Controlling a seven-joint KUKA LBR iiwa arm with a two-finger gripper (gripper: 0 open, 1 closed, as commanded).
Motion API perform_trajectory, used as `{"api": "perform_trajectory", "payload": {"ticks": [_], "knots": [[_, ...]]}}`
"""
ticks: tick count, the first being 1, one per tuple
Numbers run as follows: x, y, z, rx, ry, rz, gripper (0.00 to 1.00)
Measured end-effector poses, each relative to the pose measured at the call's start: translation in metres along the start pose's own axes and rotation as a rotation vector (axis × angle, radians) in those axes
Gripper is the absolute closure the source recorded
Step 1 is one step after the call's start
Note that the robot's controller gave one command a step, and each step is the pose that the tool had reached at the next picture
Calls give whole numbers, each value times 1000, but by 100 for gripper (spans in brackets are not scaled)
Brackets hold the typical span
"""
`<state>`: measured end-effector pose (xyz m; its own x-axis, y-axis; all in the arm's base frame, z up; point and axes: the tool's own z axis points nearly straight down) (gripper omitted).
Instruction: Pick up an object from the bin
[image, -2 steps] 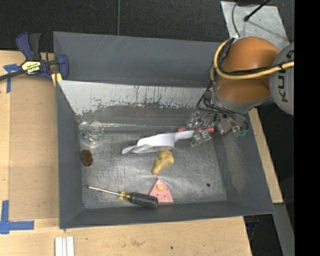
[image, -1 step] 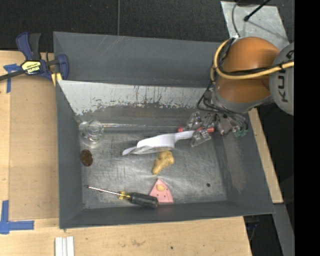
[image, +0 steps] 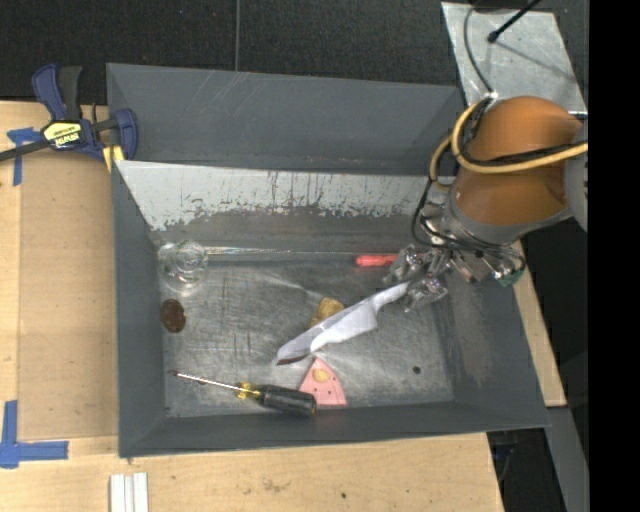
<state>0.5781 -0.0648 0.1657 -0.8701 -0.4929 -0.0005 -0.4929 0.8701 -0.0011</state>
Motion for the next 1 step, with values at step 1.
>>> {"api": "perform_trajectory", "payload": {"ticks": [1], "knots": [[0,0,0,0,-1,0,100]]}}
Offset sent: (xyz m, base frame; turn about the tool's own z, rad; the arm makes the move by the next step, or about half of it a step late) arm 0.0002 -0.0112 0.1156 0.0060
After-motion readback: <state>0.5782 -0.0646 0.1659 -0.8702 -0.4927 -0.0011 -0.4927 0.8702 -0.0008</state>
